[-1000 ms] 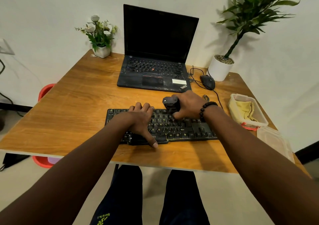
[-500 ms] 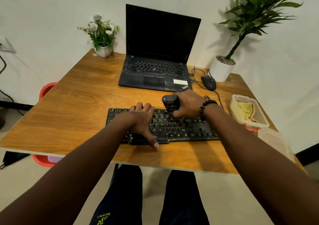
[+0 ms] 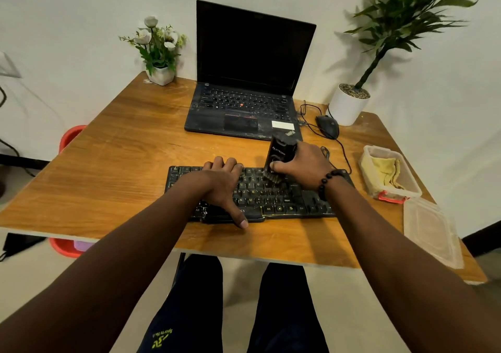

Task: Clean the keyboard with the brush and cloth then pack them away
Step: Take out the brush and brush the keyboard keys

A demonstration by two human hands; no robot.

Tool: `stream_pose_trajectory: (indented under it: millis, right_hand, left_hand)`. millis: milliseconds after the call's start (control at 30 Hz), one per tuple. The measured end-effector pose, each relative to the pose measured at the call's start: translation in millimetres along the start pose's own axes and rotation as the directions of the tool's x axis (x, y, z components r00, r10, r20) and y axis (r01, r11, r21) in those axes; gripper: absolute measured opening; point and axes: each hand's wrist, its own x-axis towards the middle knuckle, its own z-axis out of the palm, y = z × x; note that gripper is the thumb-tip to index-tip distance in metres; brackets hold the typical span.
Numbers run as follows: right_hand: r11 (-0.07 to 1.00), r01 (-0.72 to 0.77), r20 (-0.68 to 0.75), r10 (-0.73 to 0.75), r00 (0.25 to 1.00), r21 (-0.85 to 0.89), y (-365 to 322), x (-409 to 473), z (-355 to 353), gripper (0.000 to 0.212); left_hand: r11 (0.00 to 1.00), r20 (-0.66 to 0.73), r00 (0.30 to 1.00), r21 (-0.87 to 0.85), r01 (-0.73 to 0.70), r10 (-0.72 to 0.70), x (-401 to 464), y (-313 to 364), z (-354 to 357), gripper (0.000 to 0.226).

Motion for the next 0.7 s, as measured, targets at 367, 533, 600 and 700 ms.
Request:
stream_pose_trajectory:
  millis: [367,533,600,700]
  right_hand:
    - [0.983,-0.126,0.096,0.114,0.989,0.134,5,-31,15,0.04]
    - [0.958,-0.194,-0.11,0.22,0.969,0.209,4,-17,22,0.033]
    - [0.966,-0.197,-0.153,0.223,0.963,0.17,1,-22,32,0.027]
    - [0.966,-0.225,-0.12,0.24,0.963,0.124,3,-32,34,0.023]
  left_hand:
    - [1.0,0.003,1.0,0.016,0.001,-0.001,-3,2,-2,0.147]
    - [1.0,0.012,1.0,0.005,0.011,-0.011,-3,2,-2,0.148]
    - [1.0,0.012,1.0,0.009,0.011,-0.011,-3,2,-2,0.148]
    - [1.0,0.017,1.0,0.011,0.011,-0.012,-3,2,-2,0.148]
